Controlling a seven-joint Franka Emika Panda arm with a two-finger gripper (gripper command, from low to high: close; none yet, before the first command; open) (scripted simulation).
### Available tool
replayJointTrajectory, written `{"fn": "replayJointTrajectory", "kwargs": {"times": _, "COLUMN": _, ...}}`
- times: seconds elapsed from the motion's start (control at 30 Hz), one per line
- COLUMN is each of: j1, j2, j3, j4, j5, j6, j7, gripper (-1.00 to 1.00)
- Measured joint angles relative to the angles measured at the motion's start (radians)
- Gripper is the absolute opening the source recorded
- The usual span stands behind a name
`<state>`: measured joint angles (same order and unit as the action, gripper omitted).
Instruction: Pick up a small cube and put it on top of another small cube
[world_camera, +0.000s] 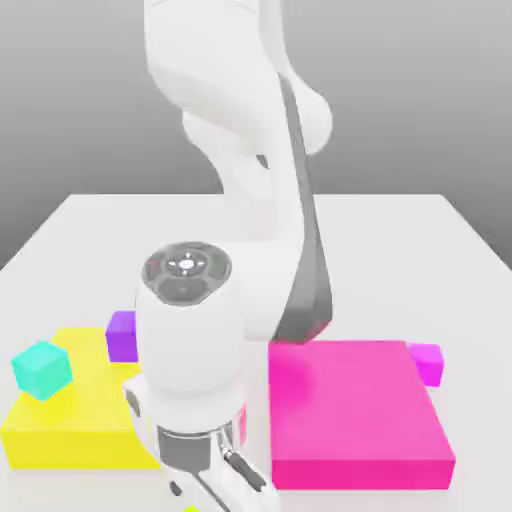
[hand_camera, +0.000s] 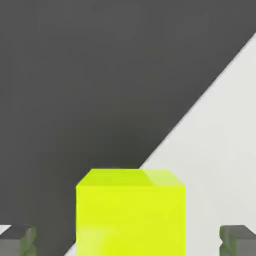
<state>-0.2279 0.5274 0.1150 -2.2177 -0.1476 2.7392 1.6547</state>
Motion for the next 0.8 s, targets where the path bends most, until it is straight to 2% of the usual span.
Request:
{"fn": "replayJointTrajectory", "kwargs": {"times": 0.17, "j1": 0.003, "j2": 0.014, "j3": -0.003, "j4": 0.003, "j5": -0.003, "j6": 0.012, "j7": 0.002, "gripper": -1.00}}
{"fn": "replayJointTrajectory", "kwargs": {"times": 0.33, "j1": -0.021, "j2": -0.123, "j3": 0.025, "j4": -0.028, "j5": 0.031, "j6": -0.094, "j7": -0.024, "gripper": -1.00}}
{"fn": "replayJointTrajectory", "kwargs": {"times": 0.57, "j1": -0.159, "j2": -0.347, "j3": -0.084, "j4": -0.149, "j5": 0.014, "j6": -0.213, "j7": -0.141, "gripper": -1.00}}
{"fn": "replayJointTrajectory", "kwargs": {"times": 0.8, "j1": -0.351, "j2": -0.596, "j3": -0.187, "j4": -0.284, "j5": 0.112, "j6": -0.309, "j7": -0.351, "gripper": -1.00}}
